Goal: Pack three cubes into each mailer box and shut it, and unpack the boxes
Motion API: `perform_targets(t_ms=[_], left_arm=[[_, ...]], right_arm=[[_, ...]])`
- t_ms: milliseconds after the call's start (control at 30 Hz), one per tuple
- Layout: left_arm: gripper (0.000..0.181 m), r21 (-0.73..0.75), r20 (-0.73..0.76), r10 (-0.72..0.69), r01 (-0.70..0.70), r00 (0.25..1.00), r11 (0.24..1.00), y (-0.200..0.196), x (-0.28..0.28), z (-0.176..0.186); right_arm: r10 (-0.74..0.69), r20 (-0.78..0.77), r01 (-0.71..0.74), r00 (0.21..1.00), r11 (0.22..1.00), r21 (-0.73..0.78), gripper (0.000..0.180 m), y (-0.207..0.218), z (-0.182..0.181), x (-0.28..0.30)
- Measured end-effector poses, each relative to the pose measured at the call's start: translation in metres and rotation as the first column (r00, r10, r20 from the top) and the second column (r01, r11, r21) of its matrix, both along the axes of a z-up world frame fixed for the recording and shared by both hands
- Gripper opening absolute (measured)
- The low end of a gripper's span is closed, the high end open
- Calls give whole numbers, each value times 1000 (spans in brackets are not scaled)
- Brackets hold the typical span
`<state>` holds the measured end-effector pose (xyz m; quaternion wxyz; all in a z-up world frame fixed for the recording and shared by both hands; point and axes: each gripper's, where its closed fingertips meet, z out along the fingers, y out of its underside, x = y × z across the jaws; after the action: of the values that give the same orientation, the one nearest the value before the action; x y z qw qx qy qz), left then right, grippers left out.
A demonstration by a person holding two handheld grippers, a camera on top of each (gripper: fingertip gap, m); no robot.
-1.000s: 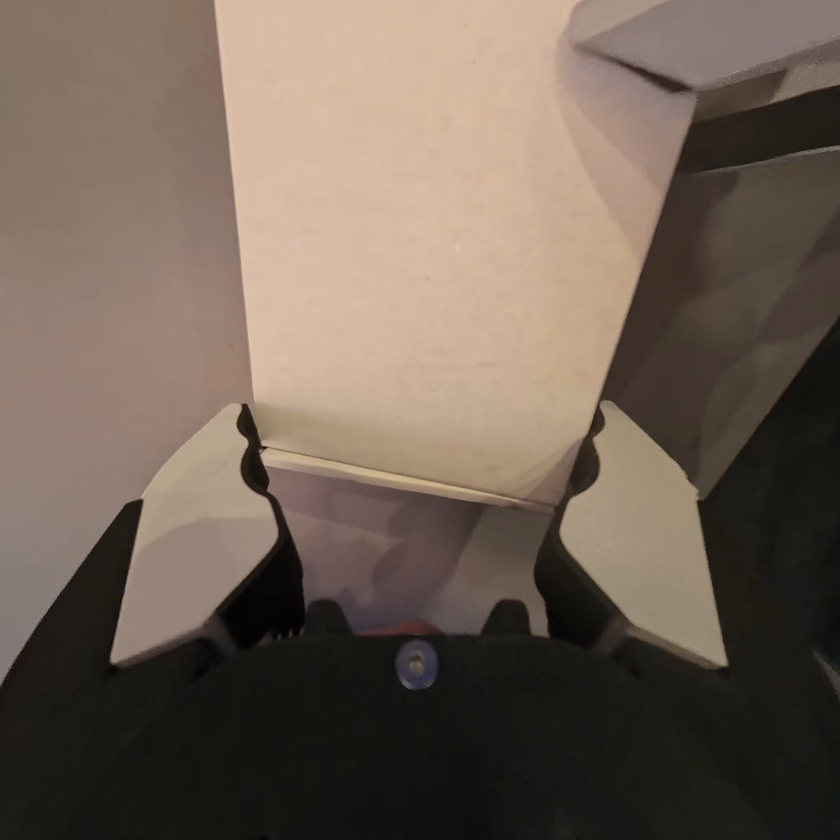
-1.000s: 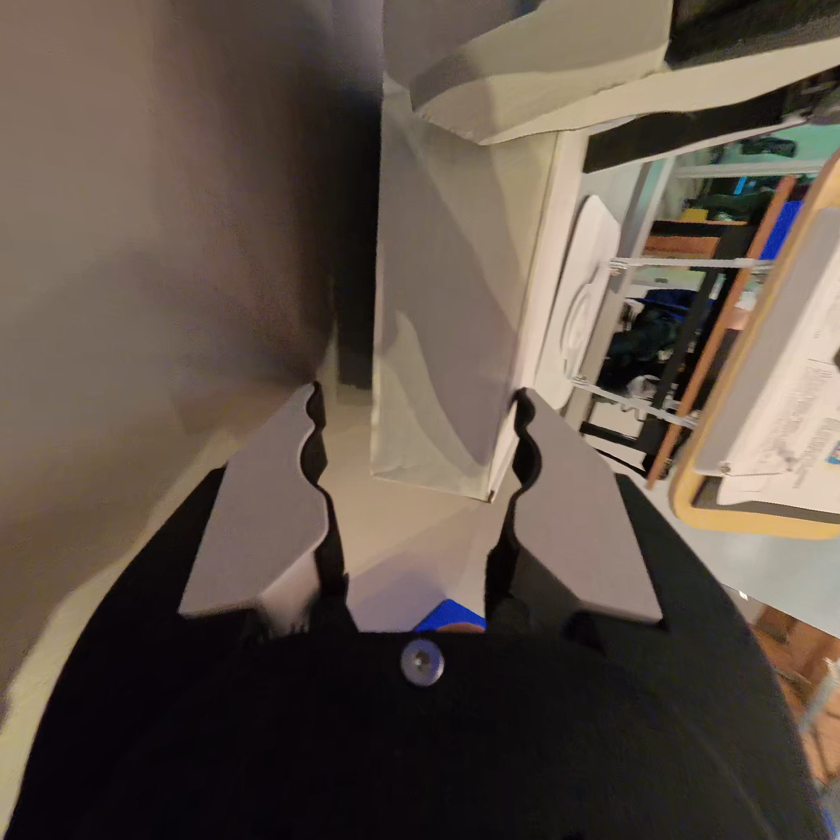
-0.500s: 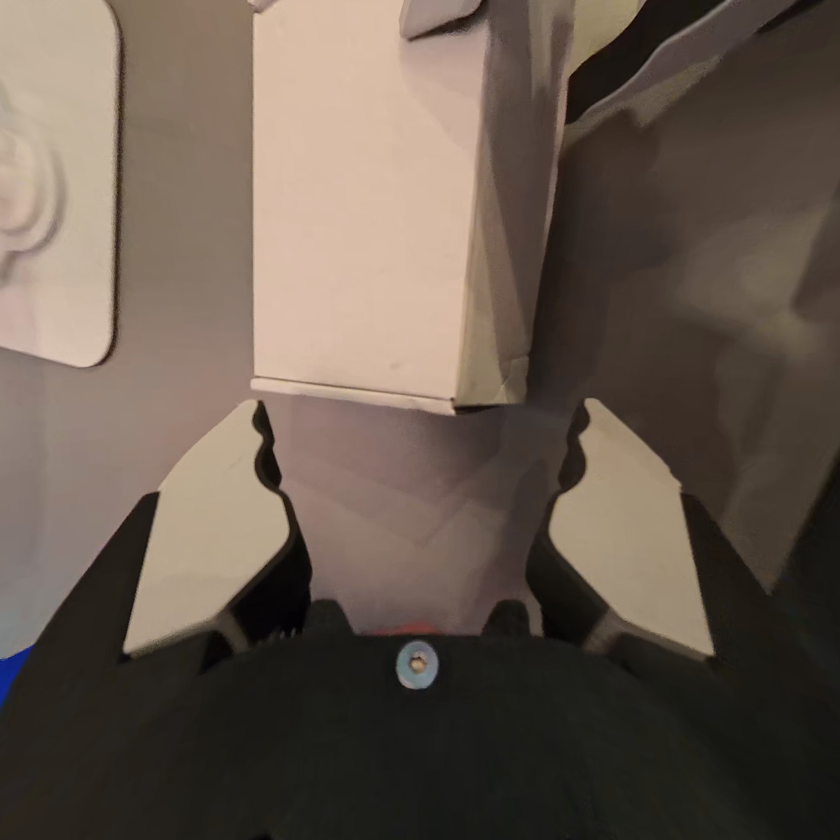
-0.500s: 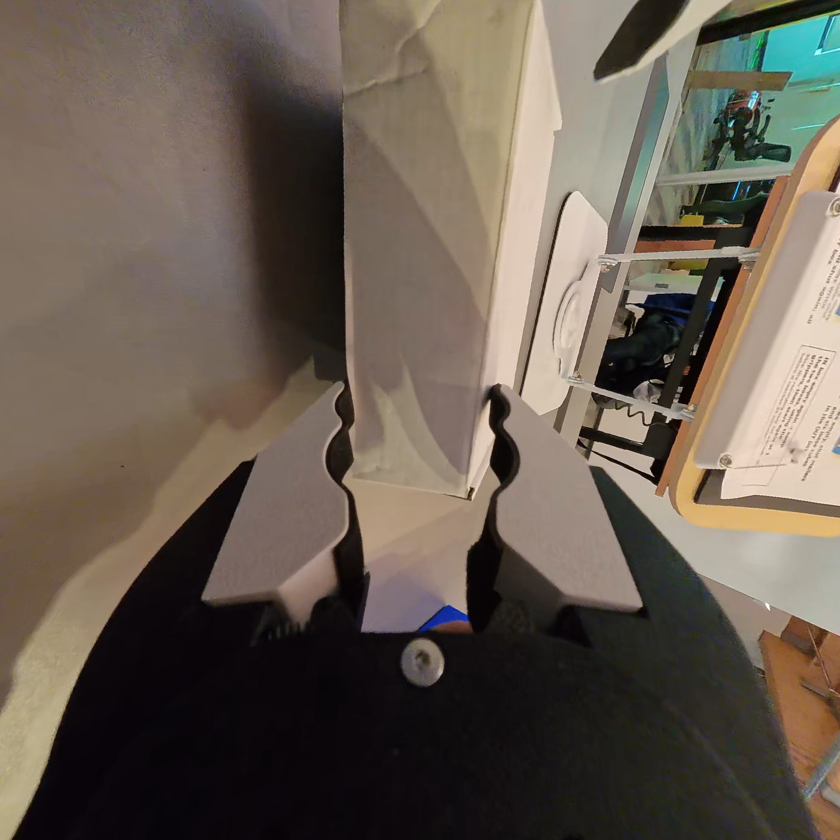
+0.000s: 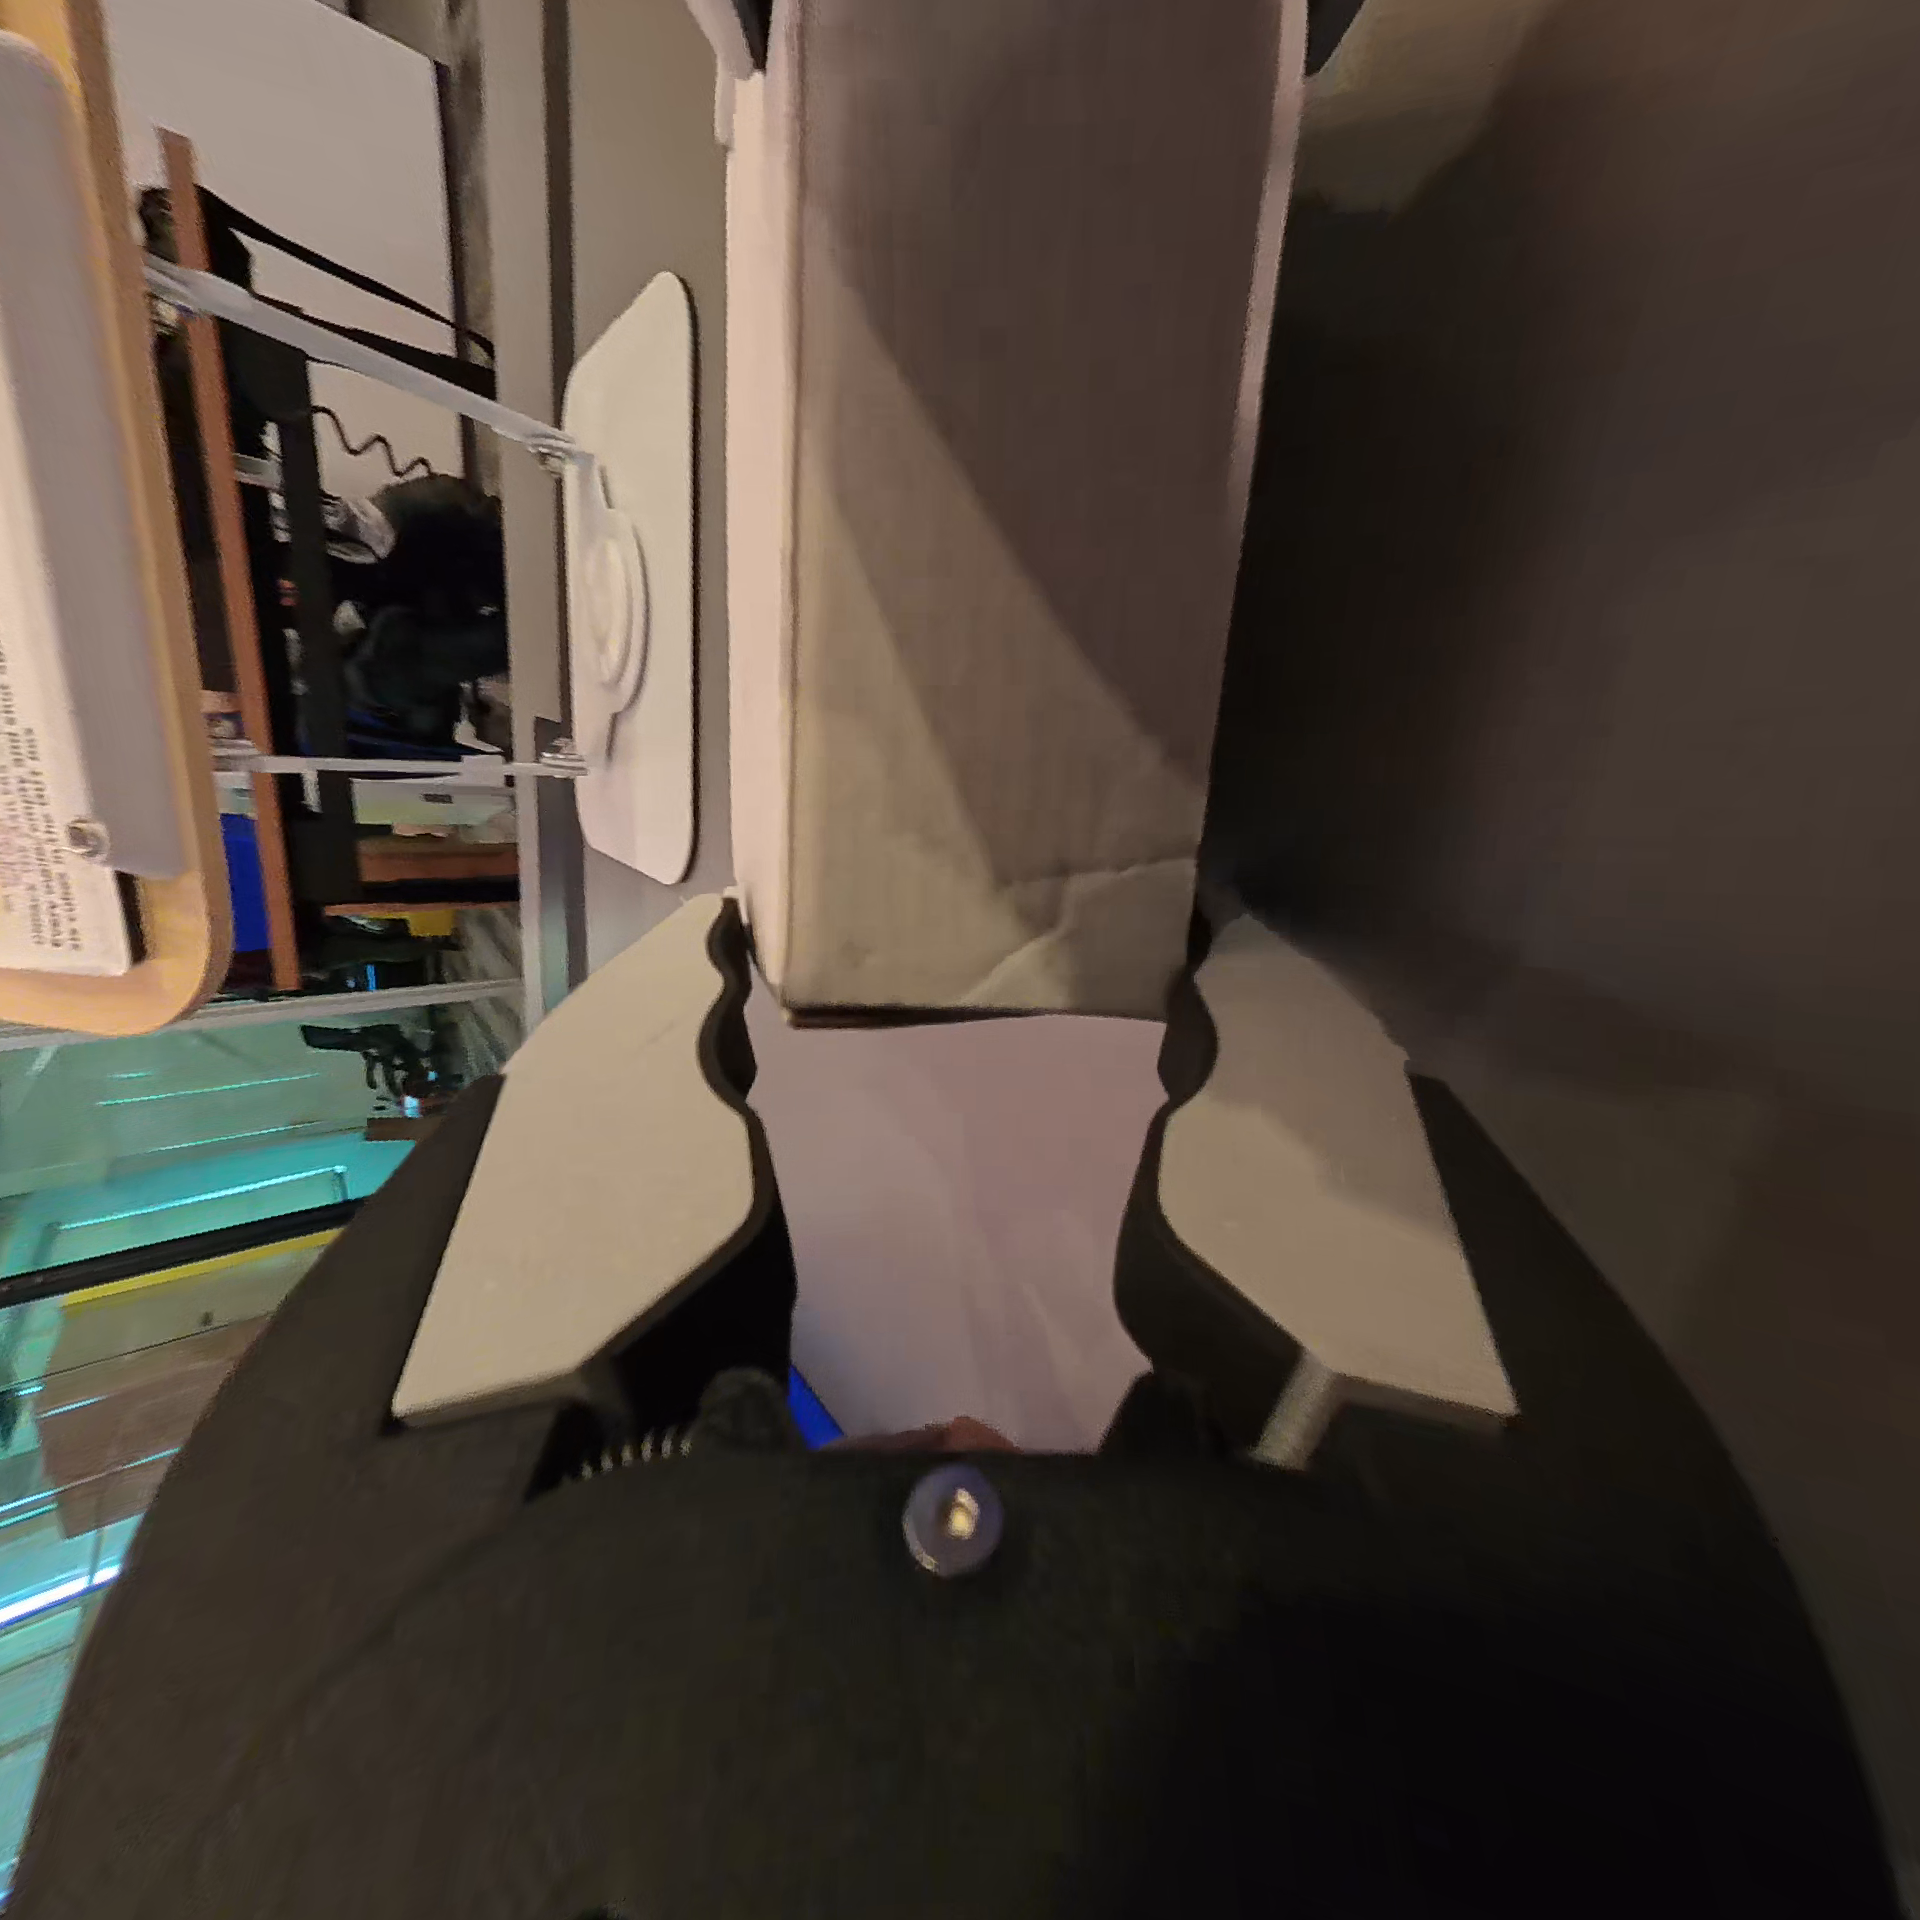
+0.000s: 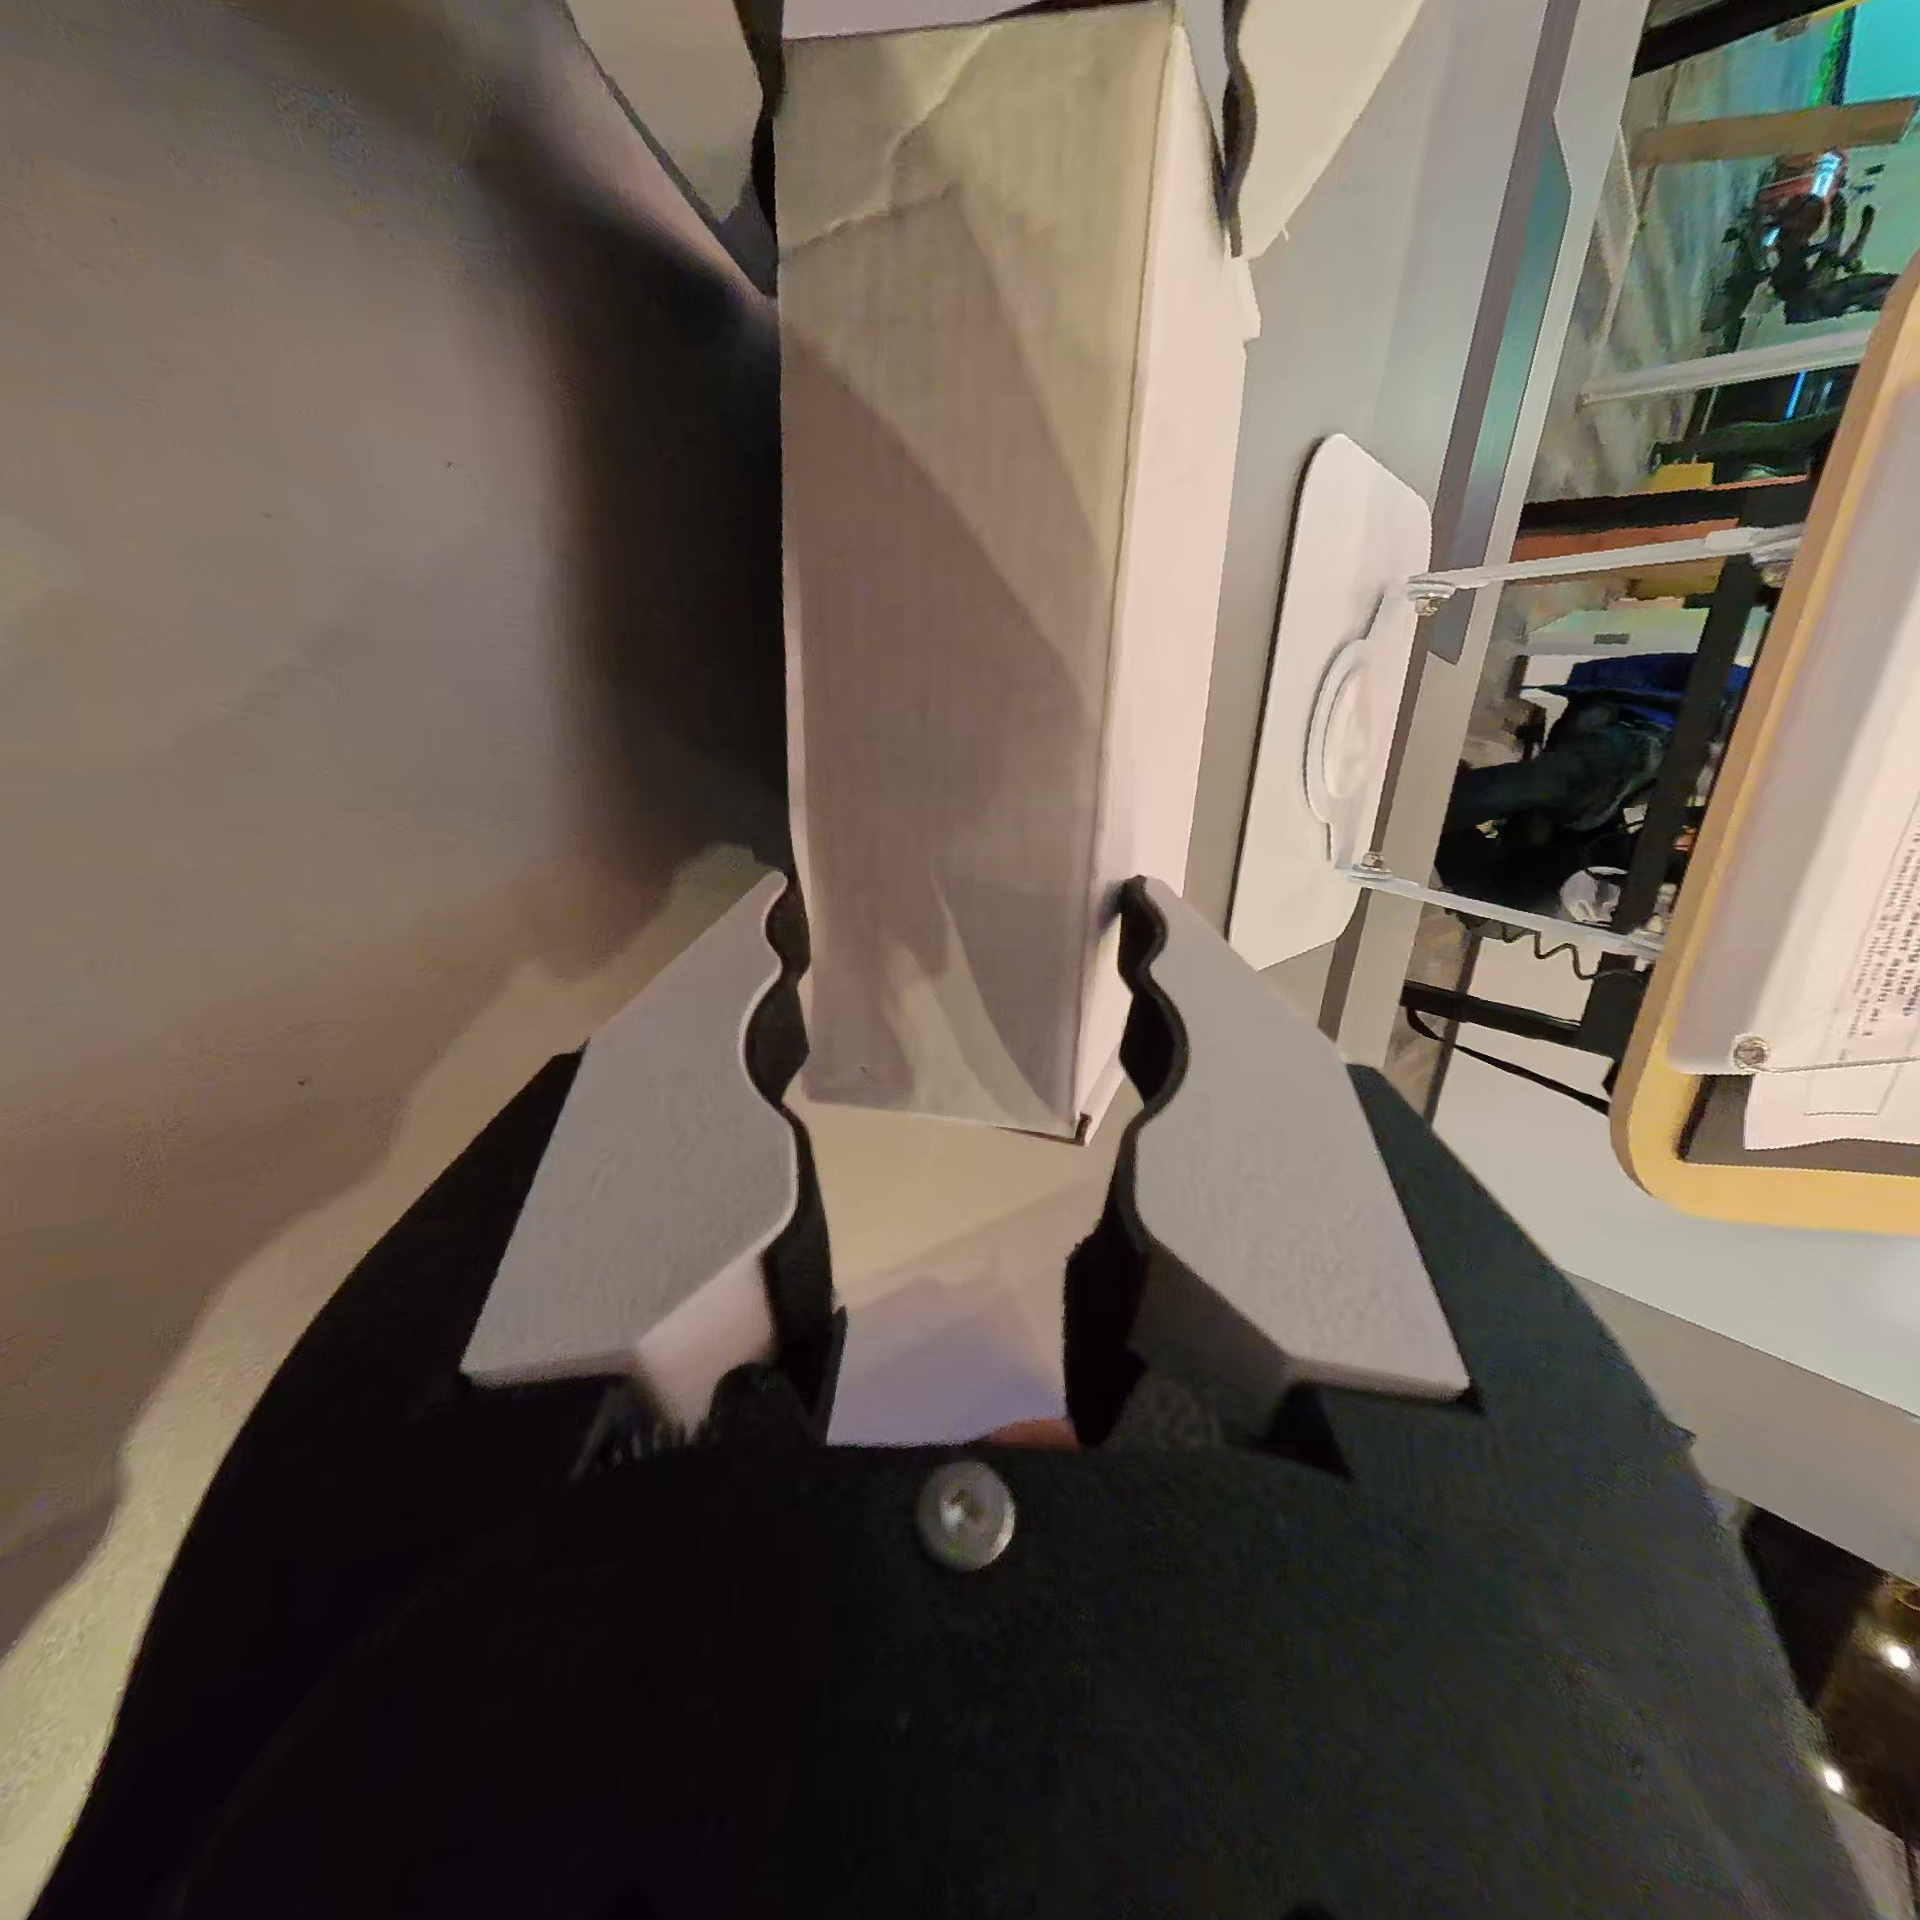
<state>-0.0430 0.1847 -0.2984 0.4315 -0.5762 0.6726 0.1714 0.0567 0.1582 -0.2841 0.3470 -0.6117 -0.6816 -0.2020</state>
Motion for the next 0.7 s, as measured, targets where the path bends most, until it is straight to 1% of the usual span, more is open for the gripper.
perform_targets(t_ms=[133,233,333,433,533,567,600,633,700], left_arm=[[74,25,-2,0,0,1000,1000,1,-1,1],[72,53,-6,4,-3,1000,999,4,-1,2],[71,35,0,6,-6,1000,999,5,-1,3],[71,24,19,3,-4,1000,1000,6,-1,4],[71,30,16,-4,3,1000,1000,5,-1,4],[72,37,13,-11,11,1000,999,5,-1,3],[73,71,-31,-40,42,999,997,4,-1,-2],[73,114,-57,-43,49,997,992,4,-3,-4],[73,79,-10,-47,48,999,996,3,1,-2]], right_arm=[[2,-27,-3,1000,999,-46,59,-1,1,-1],[-2,-69,-6,998,993,-121,59,-2,4,-2],[-3,-92,-15,996,981,-193,60,-3,7,-2],[-9,-131,-27,991,963,-269,61,-4,10,-4],[-36,-198,-43,979,922,-384,60,-7,13,-4],[-63,-222,-37,973,907,-420,37,-6,15,-3],[-88,-280,-70,956,859,-507,23,-12,20,-6],[-107,-344,-118,933,811,-573,1,-18,27,-10],[-126,-340,-98,932,816,-569,0,-10,29,-3]])
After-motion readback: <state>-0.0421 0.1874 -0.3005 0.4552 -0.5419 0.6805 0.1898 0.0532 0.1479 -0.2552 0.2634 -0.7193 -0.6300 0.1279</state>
